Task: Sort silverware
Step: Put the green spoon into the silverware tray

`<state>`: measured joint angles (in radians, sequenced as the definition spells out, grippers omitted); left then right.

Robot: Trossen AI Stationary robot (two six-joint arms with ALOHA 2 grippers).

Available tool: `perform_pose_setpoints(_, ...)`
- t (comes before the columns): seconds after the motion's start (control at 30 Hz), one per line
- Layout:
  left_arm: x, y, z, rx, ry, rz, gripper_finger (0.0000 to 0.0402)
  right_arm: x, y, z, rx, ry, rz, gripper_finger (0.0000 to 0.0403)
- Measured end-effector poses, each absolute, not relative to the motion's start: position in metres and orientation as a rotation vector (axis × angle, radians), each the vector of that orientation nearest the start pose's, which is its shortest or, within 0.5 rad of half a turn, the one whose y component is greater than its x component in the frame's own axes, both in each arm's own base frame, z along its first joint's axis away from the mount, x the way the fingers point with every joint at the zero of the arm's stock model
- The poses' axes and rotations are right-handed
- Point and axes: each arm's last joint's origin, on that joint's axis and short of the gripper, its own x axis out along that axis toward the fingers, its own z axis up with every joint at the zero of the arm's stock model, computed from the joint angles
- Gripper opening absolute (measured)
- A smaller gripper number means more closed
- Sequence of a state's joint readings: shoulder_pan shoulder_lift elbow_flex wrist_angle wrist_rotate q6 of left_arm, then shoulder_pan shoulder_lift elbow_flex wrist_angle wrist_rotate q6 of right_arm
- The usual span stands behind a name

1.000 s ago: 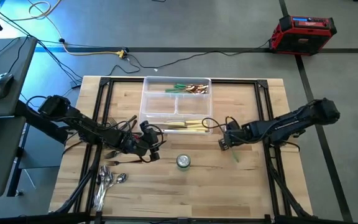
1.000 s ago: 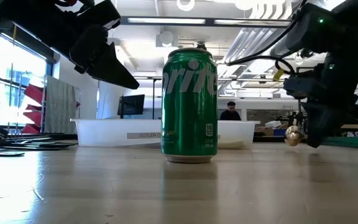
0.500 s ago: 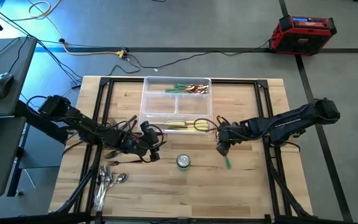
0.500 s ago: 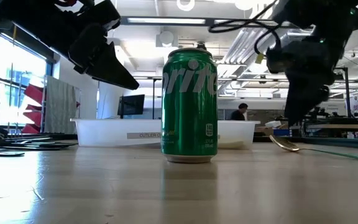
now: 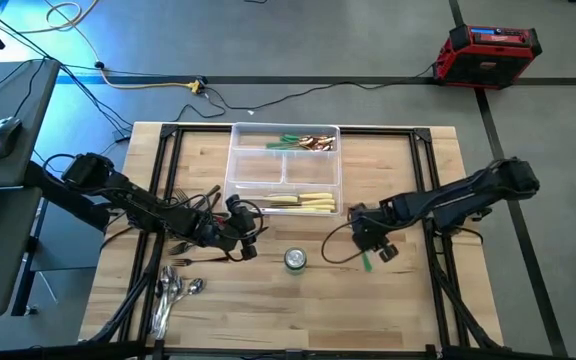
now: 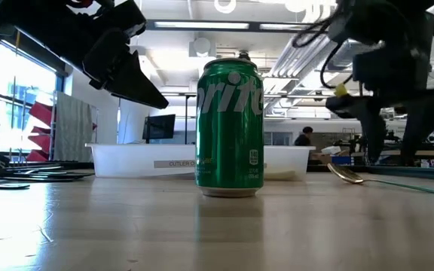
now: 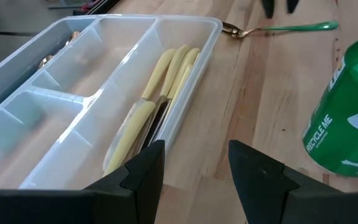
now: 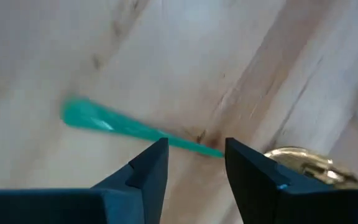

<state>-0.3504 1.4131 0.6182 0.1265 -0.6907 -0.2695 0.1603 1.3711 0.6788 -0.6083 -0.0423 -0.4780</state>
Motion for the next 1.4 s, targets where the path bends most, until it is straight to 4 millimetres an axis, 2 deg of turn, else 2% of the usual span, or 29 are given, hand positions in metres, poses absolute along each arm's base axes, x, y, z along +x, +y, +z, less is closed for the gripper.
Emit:
perform_pose_setpoints(0.17, 0.254, -0.073, 0.176, 0.076, 0.531, 0.403, 0.0158, 0.222, 0.031, 0.145, -0.84, 1.299, 0.518, 0.0142)
perform_pose_setpoints(0.23, 0.254, -0.073, 0.175, 0.078, 0.532, 0.403, 0.0158, 0.224, 0.031, 0.14, -0.933, 1.314, 0.553, 0.0142)
perform_pose_setpoints(0.5, 0.254, -0.073, 0.175, 0.079, 0.534, 0.403, 0.0158, 0.228, 0.036, 0.132, -0.984, 1.283, 0.664, 0.0138)
perform_pose_setpoints(0.63, 0.254, -0.073, 0.175, 0.079, 0.534, 0.403, 0.0158, 0.23, 0.039, 0.133, -0.896, 1.276, 0.619, 0.0115)
perform_pose_setpoints(0.77, 0.254, -0.073, 0.175, 0.079, 0.534, 0.403, 0.0158, 0.235, 0.042, 0.136, -0.71, 1.261, 0.55, 0.0074)
perform_pose_setpoints(0.97, 0.254, -0.073, 0.175, 0.077, 0.533, 0.403, 0.0158, 0.24, 0.049, 0.138, -0.462, 1.197, 0.581, 0.001)
perform_pose_setpoints(1.17, 0.254, -0.073, 0.175, 0.077, 0.533, 0.403, 0.0158, 0.249, 0.049, 0.141, -0.18, 1.176, 0.334, 0.0001)
perform_pose_setpoints(1.4, 0.254, -0.073, 0.175, 0.077, 0.533, 0.402, 0.0158, 0.249, 0.048, 0.141, -0.086, 1.19, 0.193, 0.0)
